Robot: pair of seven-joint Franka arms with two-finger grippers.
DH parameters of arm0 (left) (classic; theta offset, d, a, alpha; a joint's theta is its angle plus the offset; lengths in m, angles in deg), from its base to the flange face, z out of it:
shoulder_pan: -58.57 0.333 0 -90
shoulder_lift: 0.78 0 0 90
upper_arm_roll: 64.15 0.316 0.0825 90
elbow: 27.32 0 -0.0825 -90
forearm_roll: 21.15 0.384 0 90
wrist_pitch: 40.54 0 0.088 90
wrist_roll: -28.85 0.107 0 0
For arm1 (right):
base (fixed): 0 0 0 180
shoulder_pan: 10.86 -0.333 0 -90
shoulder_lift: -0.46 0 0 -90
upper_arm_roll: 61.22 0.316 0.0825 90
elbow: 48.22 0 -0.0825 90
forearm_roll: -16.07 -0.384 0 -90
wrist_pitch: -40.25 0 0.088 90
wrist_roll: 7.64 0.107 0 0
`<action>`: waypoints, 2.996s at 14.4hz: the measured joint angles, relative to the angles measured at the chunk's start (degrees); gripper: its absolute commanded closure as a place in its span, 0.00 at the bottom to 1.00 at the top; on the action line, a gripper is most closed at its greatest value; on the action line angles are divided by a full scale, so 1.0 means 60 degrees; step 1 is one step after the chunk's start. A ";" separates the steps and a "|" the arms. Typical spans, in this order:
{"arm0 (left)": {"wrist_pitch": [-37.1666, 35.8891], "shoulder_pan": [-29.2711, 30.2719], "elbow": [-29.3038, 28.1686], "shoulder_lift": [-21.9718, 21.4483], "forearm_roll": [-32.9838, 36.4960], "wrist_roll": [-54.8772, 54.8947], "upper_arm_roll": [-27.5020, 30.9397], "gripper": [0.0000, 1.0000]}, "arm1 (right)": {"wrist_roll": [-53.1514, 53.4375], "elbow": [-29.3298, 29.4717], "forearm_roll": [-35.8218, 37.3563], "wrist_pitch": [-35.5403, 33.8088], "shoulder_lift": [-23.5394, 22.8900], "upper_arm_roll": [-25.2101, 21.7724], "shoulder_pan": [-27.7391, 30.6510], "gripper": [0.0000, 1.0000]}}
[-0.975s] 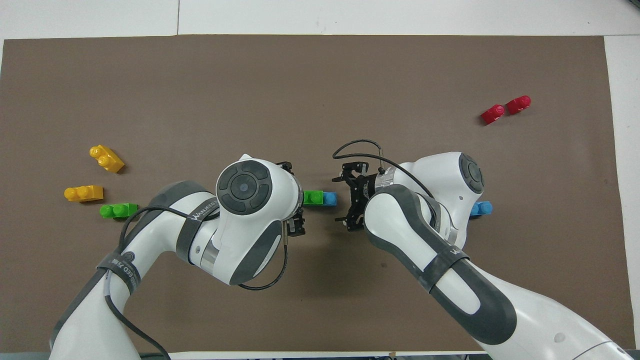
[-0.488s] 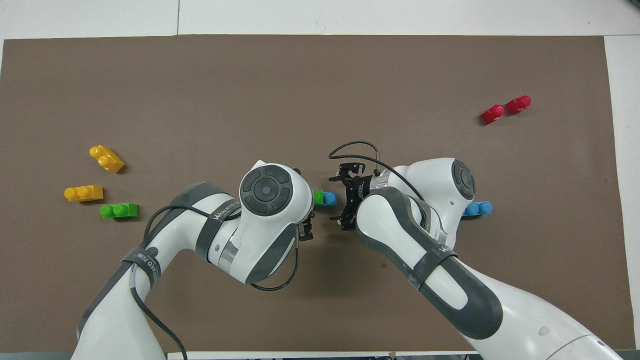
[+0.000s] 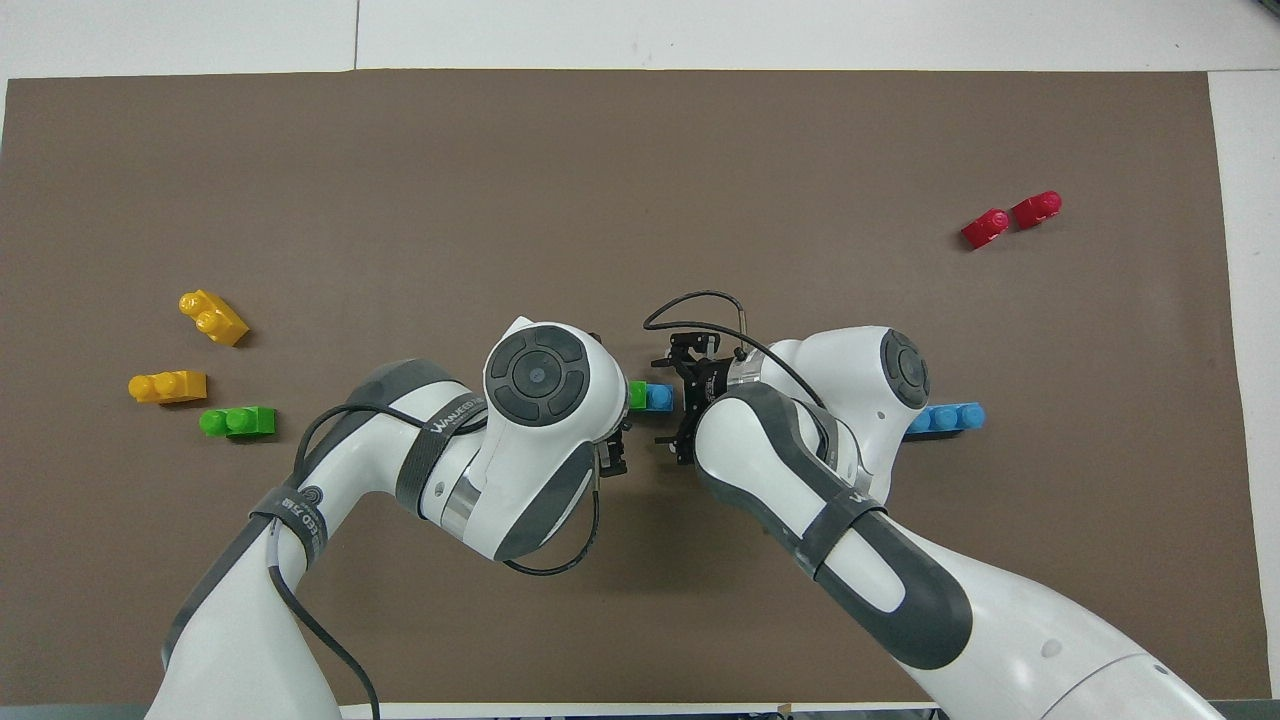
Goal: Remove green block with left arm and hold with right
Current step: 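Pull the green brick off with the left gripper while the right gripper holds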
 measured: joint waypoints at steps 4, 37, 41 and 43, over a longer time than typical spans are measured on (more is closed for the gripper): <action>0.0016 0.0000 0.0007 0.0018 0.0062 -0.0051 0.0000 0.00 | -0.0066 0.0001 -0.0017 0.0001 -0.0001 -0.0004 0.0004 0.09; 0.0363 -0.0243 0.0015 0.0170 0.1083 -0.0855 -0.0024 1.00 | -0.0982 0.0019 -0.0430 0.0021 0.0000 -0.0013 0.0005 1.00; 0.0222 -0.0218 0.0064 0.0030 0.1083 -0.0852 0.0030 1.00 | -0.0988 0.0129 -0.0439 0.0021 0.0004 0.0000 0.0004 1.00; -0.0016 -0.0203 0.0134 -0.0145 0.1083 -0.0824 0.0056 1.00 | -0.0988 0.0188 -0.0480 0.0020 0.0004 0.0021 0.0002 1.00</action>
